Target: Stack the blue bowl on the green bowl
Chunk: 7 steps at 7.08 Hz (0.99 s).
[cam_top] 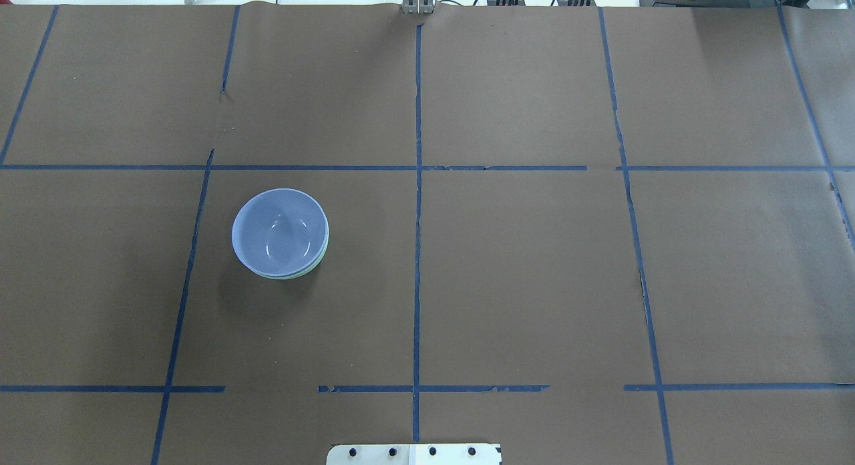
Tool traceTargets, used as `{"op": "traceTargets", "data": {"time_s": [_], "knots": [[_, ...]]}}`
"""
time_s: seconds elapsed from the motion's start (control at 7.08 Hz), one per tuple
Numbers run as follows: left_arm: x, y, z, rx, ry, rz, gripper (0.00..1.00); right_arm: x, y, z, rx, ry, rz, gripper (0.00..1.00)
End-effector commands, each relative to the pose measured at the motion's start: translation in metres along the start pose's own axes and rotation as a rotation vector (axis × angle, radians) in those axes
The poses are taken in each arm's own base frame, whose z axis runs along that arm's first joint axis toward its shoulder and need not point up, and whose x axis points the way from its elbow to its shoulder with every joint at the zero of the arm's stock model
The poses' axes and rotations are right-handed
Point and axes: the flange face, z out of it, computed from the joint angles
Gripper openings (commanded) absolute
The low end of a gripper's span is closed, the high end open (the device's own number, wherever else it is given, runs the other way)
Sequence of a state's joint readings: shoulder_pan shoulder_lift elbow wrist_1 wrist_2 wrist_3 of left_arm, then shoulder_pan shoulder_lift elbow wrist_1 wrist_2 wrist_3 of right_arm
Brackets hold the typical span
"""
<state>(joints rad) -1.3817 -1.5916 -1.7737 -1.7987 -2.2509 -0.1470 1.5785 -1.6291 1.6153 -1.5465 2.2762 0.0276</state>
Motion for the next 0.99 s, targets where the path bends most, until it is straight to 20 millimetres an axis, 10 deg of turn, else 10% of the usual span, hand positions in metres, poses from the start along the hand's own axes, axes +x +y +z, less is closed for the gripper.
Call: {"op": "traceTargets", "data": {"time_s": [0.0, 0.28, 0.85], "knots": [[-0.115, 0.044, -0.025, -0.073, -0.039, -0.068, 1.00, 0.000, 0.000, 0.000, 0.000, 0.001, 0.000, 1.00], [-0.162, 0.086, 0.011, -0.188, -0.025, -0.166, 1.00, 0.000, 0.000, 0.000, 0.000, 0.001, 0.000, 1.00], [-0.155, 0.114, 0.014, -0.208, 0.064, -0.234, 1.00, 0.000, 0.000, 0.000, 0.000, 0.001, 0.000, 1.00]]}}
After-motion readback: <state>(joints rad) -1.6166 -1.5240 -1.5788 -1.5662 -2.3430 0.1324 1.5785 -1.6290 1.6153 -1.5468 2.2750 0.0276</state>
